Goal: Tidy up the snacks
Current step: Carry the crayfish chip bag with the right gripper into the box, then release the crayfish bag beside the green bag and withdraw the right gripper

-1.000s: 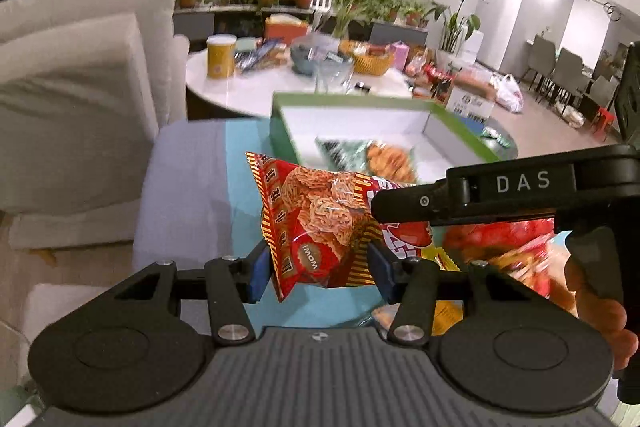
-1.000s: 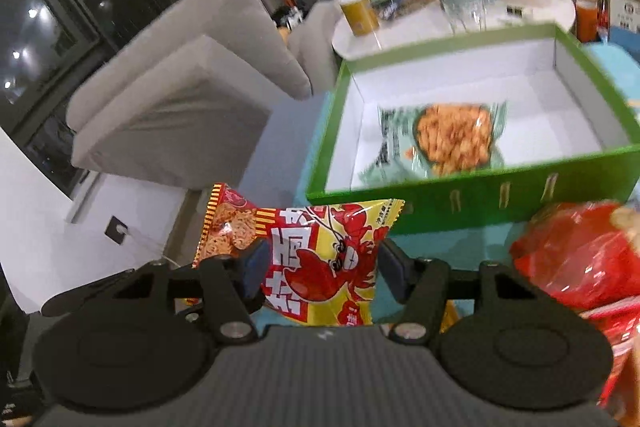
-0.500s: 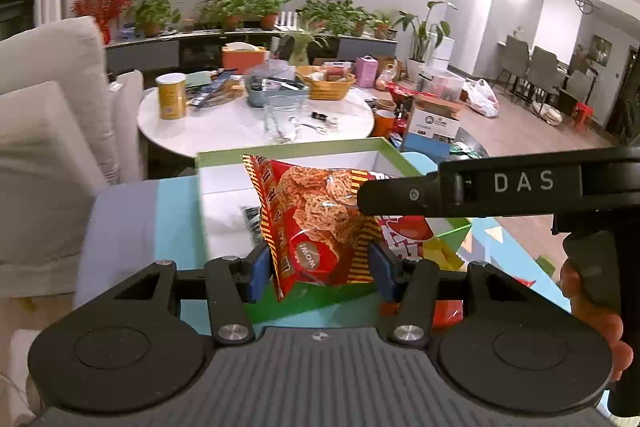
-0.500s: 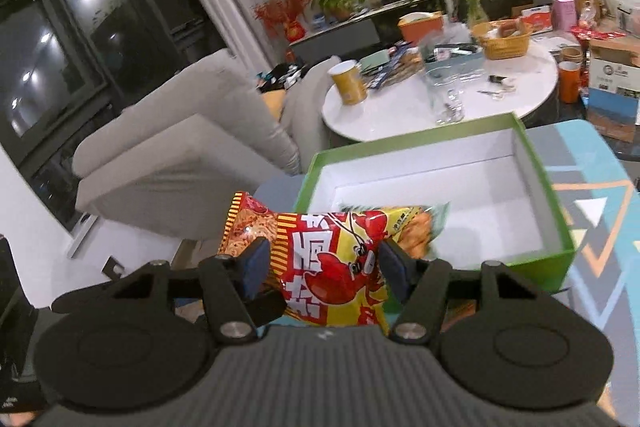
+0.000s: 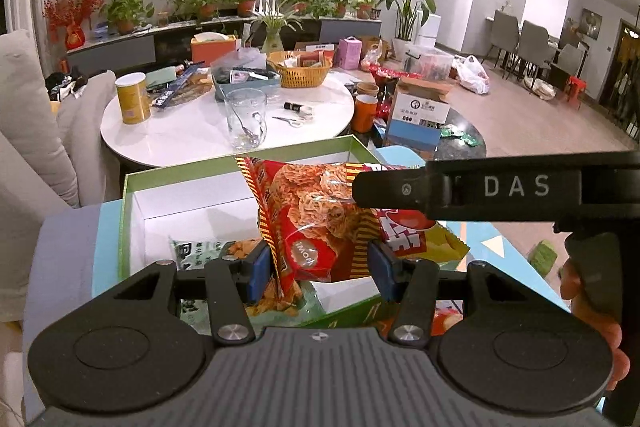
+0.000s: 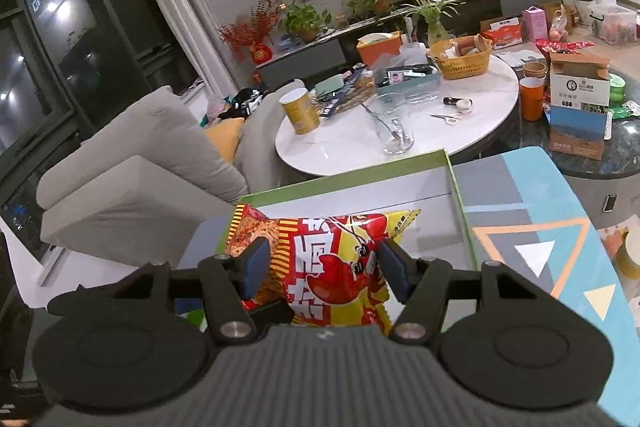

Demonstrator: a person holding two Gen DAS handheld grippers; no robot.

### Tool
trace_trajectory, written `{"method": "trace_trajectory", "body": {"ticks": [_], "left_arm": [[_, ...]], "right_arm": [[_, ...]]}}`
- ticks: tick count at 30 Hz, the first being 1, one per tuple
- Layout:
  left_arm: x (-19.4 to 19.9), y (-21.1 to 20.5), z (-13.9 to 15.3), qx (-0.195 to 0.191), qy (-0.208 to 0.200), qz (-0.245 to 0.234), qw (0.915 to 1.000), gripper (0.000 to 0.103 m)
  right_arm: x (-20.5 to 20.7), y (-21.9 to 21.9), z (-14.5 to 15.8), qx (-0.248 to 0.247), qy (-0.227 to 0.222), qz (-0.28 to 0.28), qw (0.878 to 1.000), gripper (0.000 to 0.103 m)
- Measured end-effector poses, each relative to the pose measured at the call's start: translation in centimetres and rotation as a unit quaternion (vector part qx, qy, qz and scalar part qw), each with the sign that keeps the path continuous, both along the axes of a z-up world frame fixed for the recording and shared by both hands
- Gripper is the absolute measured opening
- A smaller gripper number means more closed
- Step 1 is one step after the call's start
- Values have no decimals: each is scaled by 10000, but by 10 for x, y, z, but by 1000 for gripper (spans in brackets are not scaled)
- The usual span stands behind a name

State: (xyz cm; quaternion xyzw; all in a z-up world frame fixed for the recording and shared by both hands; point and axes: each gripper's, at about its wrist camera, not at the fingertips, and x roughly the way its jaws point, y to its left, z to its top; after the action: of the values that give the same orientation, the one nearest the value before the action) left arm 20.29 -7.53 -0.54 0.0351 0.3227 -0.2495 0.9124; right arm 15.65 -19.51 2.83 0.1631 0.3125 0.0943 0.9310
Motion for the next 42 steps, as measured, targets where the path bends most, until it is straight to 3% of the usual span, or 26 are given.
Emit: {"method": "trace_trajectory", "body": {"ticks": [30, 42], "left_arm": [[30, -29, -43, 503, 532, -44, 9973, 49], [11, -11, -29, 419, 452, 151, 9980, 52]], "right_arm": [[29, -32, -39, 203, 444, -213, 9986, 62], [0, -37, -20, 226, 243, -173, 9993, 62]]}}
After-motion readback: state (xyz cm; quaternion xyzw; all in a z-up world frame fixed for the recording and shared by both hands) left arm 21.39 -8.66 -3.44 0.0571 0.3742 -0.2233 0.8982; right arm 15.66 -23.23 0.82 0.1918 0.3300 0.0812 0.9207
